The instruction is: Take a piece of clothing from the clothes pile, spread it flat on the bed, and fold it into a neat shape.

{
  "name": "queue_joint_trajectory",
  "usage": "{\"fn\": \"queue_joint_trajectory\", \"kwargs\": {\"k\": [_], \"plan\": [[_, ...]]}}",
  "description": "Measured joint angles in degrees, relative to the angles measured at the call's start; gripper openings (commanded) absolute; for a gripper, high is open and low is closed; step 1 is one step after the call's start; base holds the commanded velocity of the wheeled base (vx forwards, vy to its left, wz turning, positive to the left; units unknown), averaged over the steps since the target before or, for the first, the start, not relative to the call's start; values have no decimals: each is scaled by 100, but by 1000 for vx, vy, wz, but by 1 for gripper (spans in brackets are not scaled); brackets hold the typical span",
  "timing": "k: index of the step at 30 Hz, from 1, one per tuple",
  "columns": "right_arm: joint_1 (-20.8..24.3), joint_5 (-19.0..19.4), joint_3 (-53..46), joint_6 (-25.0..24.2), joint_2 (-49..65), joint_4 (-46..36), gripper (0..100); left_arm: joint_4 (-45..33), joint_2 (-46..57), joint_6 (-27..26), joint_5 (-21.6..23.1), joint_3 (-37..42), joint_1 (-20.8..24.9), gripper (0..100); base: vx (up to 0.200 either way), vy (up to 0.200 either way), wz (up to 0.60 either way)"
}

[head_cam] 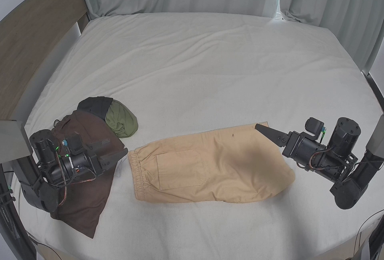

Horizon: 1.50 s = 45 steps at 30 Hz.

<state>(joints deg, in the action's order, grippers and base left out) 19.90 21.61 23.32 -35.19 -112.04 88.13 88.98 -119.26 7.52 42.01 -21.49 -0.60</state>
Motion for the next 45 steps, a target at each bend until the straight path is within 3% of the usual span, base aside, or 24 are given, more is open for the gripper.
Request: {"fn": "queue_joint_trajectory", "kwargs": {"k": [23, 30, 45], "plan": [[-118, 6, -54, 137, 116, 0, 100, 2, -987, 244, -96, 261, 106, 100, 0, 0, 0], [-127, 11, -54, 137, 105, 1, 100, 2, -1376, 564, -600, 193, 277, 100, 0, 0, 0], [-160, 48, -56, 150, 50, 0, 100, 0, -2004, 611, -846, -66, 500, 100, 0, 0, 0]]}}
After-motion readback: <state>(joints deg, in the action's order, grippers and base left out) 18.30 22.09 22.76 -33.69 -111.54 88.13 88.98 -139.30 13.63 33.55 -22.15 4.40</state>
